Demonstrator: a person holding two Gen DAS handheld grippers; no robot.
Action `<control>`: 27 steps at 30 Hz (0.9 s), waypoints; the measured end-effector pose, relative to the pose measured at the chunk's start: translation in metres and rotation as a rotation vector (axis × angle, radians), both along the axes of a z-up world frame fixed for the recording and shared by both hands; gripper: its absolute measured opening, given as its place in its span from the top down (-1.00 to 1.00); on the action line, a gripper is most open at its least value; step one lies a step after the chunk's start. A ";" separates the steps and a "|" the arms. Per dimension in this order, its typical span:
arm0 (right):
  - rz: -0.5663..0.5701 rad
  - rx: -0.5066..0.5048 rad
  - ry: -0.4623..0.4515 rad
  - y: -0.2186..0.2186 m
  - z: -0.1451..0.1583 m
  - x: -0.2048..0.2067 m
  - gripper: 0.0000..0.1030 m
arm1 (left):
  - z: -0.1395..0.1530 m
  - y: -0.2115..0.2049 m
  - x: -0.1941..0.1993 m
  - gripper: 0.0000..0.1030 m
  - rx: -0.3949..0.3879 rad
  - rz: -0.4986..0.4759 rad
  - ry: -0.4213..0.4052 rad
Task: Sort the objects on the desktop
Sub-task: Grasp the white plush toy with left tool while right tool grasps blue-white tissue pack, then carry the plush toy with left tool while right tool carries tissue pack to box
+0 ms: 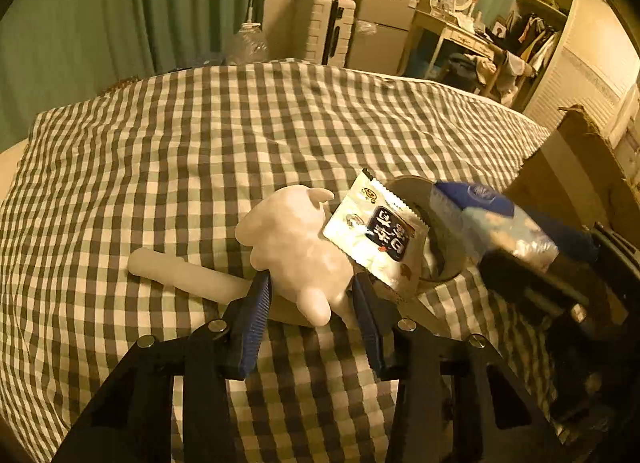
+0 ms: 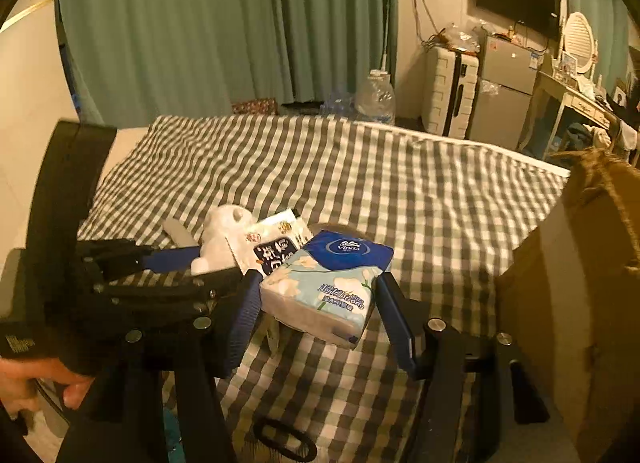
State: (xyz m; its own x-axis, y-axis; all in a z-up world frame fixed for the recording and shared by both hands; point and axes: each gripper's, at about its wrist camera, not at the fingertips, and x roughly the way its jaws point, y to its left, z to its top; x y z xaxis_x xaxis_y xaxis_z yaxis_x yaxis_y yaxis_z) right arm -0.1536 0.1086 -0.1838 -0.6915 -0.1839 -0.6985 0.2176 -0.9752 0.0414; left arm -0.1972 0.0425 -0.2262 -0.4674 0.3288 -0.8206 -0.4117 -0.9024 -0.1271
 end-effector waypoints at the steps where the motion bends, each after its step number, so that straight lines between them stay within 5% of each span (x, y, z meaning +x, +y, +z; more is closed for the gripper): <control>1: -0.006 0.000 0.006 0.002 0.003 0.001 -0.12 | 0.002 -0.001 -0.001 0.18 0.006 0.009 0.001; 15: -0.038 -0.033 0.138 0.007 0.064 0.028 -0.12 | 0.074 -0.030 0.016 0.19 0.052 0.089 0.137; 27: -0.037 -0.065 0.272 0.009 0.131 0.086 -0.12 | 0.167 -0.074 0.087 0.18 0.114 0.144 0.319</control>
State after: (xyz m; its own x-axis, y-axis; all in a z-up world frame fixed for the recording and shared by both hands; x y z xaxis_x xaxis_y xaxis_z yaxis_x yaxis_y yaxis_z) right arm -0.0674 0.1180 -0.0533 -0.8592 -0.1940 -0.4735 0.1941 -0.9797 0.0492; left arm -0.1105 -0.0314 -0.0595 -0.7419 0.3218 -0.5882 -0.3165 -0.9415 -0.1159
